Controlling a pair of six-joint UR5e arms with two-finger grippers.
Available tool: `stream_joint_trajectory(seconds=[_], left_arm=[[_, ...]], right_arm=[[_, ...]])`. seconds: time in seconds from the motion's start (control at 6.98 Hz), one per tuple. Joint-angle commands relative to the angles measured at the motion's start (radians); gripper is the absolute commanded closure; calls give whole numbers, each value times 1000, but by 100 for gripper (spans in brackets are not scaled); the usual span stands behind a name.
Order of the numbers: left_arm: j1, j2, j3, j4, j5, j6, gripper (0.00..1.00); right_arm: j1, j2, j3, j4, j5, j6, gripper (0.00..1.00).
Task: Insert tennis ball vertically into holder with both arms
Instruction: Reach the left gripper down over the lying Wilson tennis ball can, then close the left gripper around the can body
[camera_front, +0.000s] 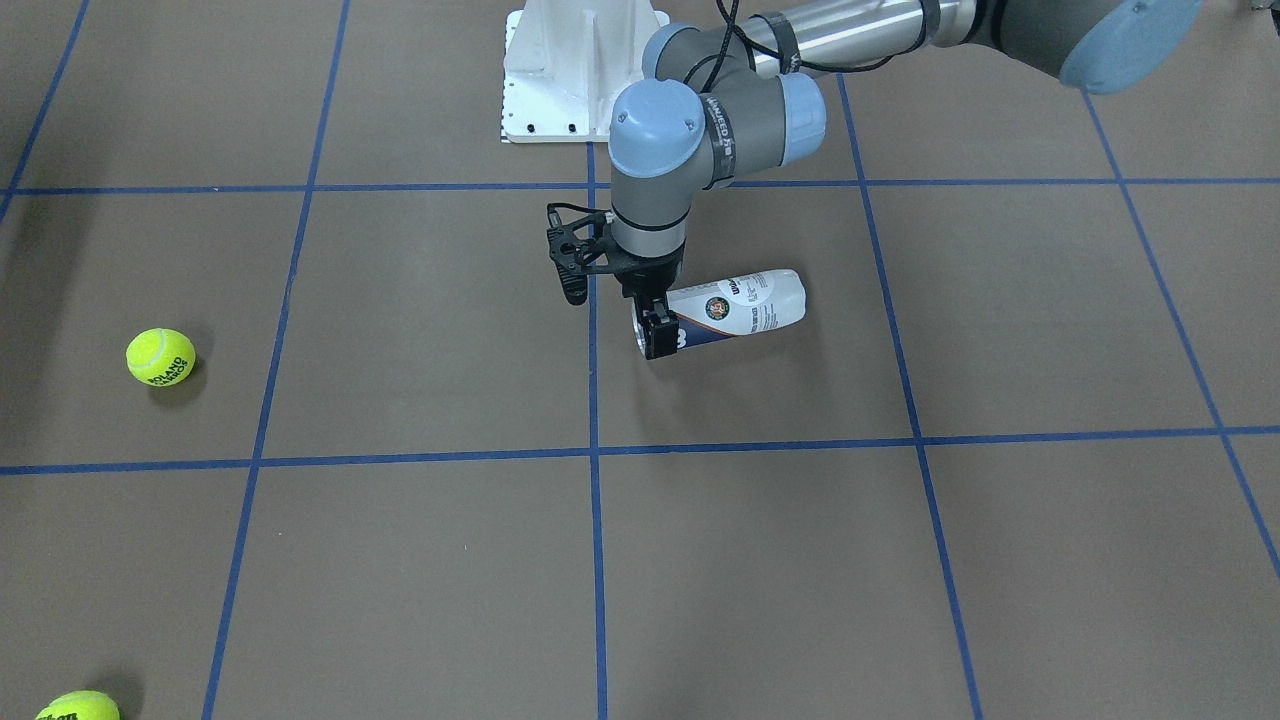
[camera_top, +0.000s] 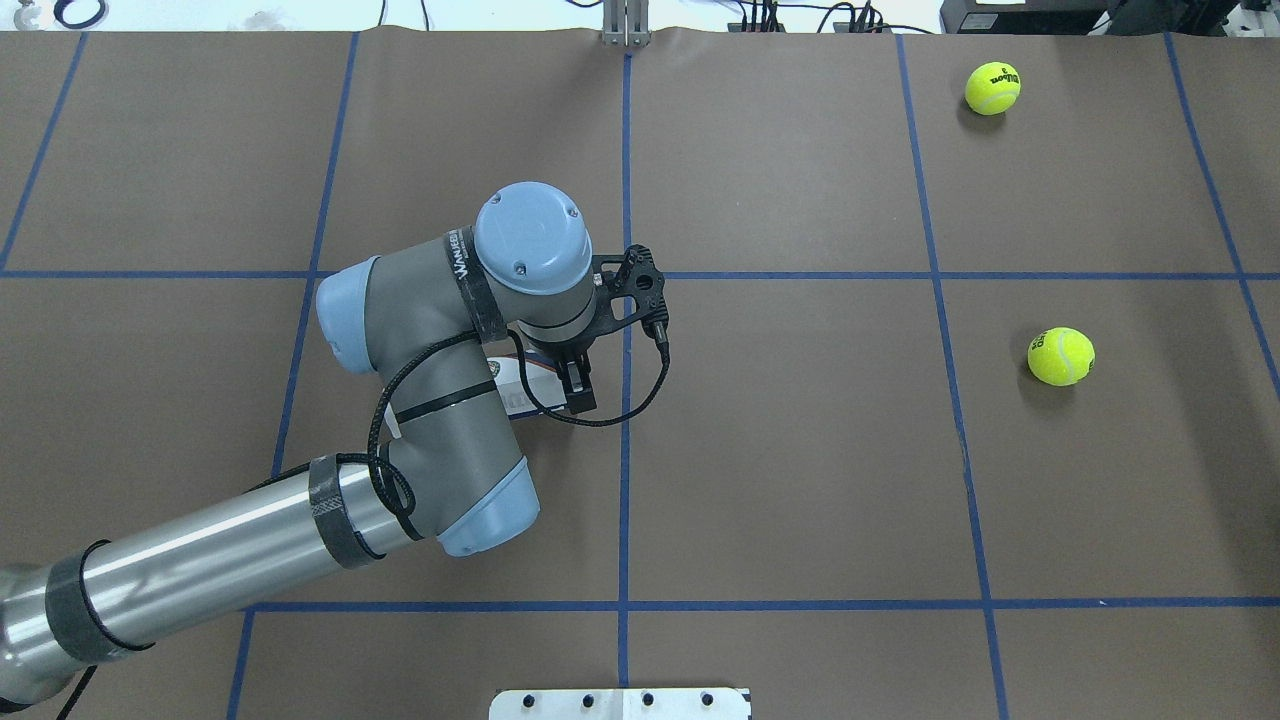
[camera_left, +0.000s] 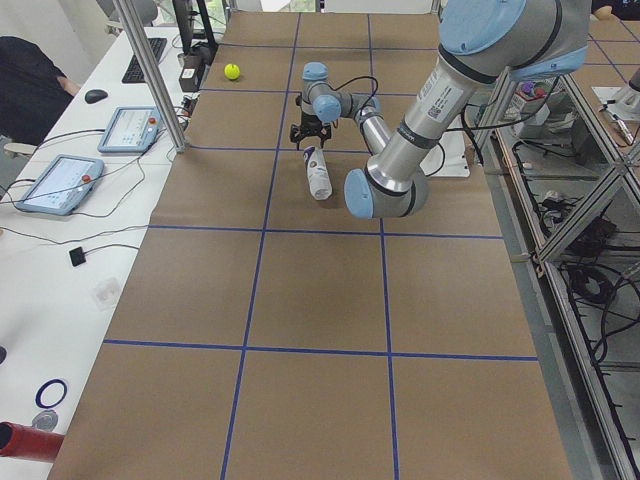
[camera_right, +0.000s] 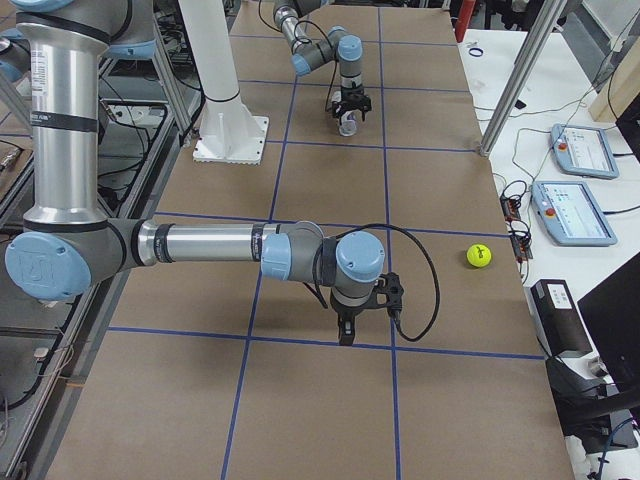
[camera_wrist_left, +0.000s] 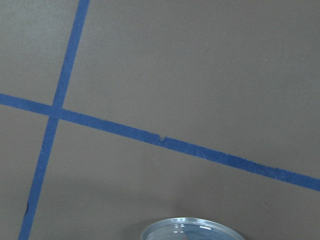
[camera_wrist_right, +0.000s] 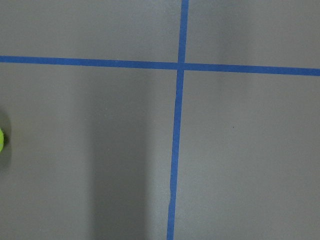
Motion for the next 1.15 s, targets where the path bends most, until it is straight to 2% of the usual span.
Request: stream_joint_trajectory(seconds=[0.0,1.0], left_arm=[[14,1,25,-31,0,-4,1],[19,4,56,-44,0,-4,1]], right_arm=[[0,0,0,0,2,0,1],[0,0,0,2,2,-1,1]])
